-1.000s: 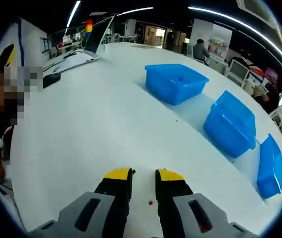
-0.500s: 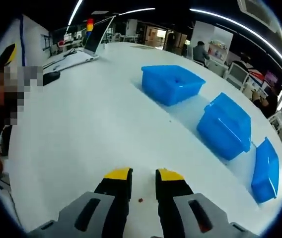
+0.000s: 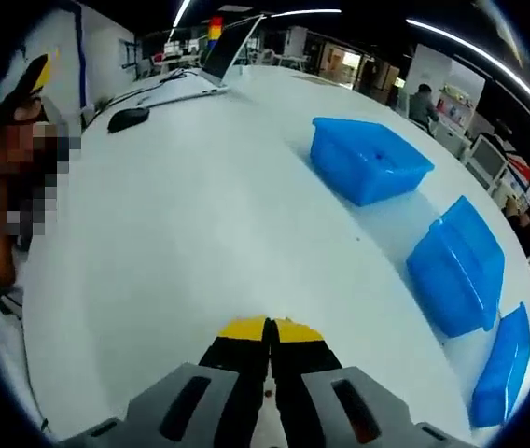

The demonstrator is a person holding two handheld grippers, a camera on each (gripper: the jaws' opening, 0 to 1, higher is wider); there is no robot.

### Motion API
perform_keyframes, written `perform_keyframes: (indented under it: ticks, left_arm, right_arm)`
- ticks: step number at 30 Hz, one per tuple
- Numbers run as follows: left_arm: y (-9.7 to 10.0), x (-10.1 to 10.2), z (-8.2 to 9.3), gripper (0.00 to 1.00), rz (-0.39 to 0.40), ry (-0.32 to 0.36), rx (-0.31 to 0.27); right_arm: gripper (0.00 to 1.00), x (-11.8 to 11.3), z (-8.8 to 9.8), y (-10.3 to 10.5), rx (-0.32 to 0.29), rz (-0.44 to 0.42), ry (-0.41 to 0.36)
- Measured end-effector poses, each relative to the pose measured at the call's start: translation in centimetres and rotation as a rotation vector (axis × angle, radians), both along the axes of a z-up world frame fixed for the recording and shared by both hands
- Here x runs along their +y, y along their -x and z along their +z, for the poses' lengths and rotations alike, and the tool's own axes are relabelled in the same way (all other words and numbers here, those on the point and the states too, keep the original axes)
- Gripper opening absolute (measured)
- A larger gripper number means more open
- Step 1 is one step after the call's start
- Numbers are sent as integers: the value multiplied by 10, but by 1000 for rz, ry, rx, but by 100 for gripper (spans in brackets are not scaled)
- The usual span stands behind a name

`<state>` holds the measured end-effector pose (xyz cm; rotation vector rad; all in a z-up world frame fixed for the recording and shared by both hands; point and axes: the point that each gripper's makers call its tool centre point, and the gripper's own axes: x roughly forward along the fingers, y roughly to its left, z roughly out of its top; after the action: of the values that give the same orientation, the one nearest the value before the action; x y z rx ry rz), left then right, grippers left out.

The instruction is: Pick up the resistors one by one and place each resistor into its matching bin, sorting the parts by color and model until every resistor is separated into the correct bin for its type

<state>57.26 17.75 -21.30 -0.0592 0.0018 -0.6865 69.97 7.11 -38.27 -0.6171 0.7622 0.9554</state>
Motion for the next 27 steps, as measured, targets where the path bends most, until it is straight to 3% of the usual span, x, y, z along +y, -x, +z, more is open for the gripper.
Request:
perform_keyframes:
  ticks: [2, 6, 7, 9, 10, 13, 16, 19, 23, 27]
  left_arm:
    - [0, 1, 0, 28, 2, 1, -1]
    - [0, 3, 1, 28, 4, 3, -4]
    - [0, 3, 1, 28, 5, 4, -3]
    - [0, 3, 1, 28, 6, 5, -1]
    - [-1, 2, 0, 28, 5, 5, 0]
    - [0, -1, 0, 28, -2, 3, 0]
    - [1, -3, 1, 28, -5, 1, -2]
    - [2, -2, 1, 28, -1, 1, -4]
    - [1, 1, 1, 28, 5, 2, -2]
    - [-1, 1, -1, 28, 4, 1, 2]
  right_arm:
    - [3, -1, 0, 2, -3, 12, 1]
    - [3, -4, 14, 0, -35, -55, -116]
    - [4, -8, 16, 1, -5, -86, -121]
    - [4, -14, 19, 0, 24, -76, -101]
    - [8, -17, 21, 1, 11, -10, -63]
    - [21, -28, 14, 10, 46, 47, 28]
    - [21, -31, 5, 17, 91, 62, 74]
    - [20, -28, -4, 16, 86, 73, 97]
    - [11, -21, -2, 17, 131, 72, 62]
    - [5, -23, 0, 10, 106, 84, 72]
